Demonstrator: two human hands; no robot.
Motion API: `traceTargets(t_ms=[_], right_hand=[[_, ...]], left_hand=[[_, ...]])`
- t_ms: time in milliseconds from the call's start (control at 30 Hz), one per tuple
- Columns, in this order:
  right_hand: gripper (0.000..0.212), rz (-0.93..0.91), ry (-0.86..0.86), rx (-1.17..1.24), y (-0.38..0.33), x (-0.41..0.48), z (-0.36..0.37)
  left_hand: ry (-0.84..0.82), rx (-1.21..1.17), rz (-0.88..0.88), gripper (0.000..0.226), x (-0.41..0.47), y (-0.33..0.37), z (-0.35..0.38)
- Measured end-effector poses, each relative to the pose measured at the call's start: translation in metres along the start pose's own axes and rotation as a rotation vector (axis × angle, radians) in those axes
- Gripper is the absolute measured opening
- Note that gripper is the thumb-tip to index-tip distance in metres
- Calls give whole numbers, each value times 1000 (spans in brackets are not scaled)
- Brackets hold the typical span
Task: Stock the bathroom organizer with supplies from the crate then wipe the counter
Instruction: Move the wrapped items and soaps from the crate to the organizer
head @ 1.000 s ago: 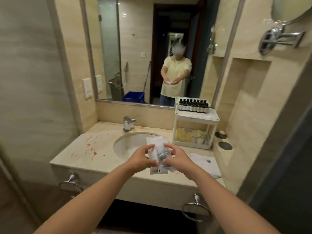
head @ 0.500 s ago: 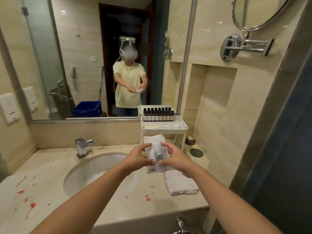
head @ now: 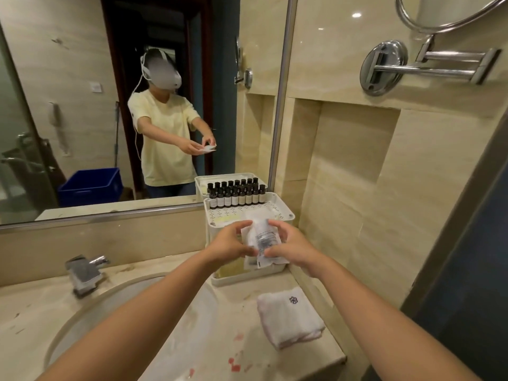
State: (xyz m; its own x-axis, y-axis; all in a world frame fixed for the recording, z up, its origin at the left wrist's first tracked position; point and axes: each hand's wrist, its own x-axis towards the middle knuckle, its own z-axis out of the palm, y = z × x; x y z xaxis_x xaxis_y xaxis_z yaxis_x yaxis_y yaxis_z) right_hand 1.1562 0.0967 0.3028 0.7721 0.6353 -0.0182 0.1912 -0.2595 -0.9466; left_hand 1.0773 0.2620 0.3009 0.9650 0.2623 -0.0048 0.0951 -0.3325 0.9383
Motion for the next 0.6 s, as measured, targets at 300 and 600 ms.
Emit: traceTargets(t_ms=[300,600], right_hand=[[84,8,71,-84,3,96,-42],[88,59,25,-90,19,205,-89]], left_hand=[[50,59,37,84,104,6,-3],[76,46,-12,83,223,2,7]])
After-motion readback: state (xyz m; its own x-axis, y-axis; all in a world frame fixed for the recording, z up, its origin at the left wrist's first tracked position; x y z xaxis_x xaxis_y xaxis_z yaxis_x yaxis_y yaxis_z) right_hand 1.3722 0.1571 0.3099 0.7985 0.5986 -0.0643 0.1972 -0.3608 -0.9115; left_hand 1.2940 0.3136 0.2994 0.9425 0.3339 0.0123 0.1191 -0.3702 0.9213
